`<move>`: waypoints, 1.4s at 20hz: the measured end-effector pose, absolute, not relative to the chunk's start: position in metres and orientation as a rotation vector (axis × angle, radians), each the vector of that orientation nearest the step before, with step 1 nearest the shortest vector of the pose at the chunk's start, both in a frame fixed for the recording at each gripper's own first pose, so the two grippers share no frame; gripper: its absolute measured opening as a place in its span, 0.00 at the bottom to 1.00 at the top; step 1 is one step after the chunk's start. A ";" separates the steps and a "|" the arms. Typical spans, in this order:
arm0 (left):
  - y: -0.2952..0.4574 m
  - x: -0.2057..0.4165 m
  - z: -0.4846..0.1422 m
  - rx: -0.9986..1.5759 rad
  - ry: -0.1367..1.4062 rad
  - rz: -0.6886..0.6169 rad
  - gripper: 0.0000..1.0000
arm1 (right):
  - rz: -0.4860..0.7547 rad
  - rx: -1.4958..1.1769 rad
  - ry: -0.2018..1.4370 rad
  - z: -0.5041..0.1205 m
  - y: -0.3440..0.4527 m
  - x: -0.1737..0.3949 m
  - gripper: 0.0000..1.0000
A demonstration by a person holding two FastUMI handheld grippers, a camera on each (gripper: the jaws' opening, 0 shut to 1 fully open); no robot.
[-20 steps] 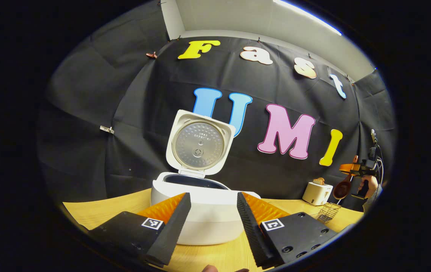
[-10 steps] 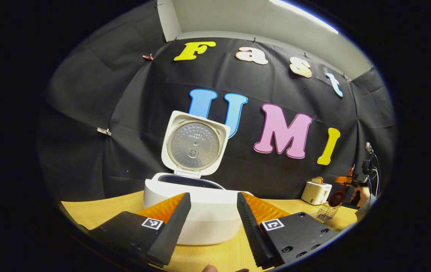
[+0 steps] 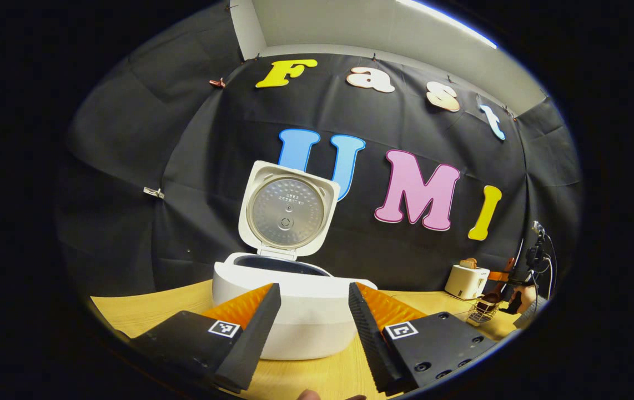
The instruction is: Close the left gripper, press the button to open the rice cooker; take a wooden spoon from the chopstick holder with the right hand, scoop a spoonful of rice and pour it into the rice cooker, then put the wooden spoon back into the chopstick holder.
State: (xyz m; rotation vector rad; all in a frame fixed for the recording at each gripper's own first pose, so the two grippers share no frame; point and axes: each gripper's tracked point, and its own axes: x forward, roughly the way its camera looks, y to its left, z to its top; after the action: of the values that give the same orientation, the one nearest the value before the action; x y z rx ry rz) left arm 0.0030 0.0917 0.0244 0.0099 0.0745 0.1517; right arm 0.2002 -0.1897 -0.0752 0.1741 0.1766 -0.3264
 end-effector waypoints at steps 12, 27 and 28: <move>0.091 0.003 0.024 0.008 0.075 0.151 0.80 | -0.399 0.278 0.264 -0.095 -0.208 0.165 0.61; 0.079 0.004 0.035 0.043 0.054 0.143 0.80 | -0.366 0.230 0.165 -0.066 -0.185 0.070 0.75; 0.078 0.005 0.038 0.051 0.050 0.144 0.80 | -0.348 0.209 0.165 -0.066 -0.177 0.065 0.75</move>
State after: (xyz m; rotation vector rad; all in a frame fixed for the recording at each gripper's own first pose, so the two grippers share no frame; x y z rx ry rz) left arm 0.0054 0.0783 0.0379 0.0506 0.0497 0.1443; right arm 0.0654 -0.1774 -0.0656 0.2088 0.1652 -0.3483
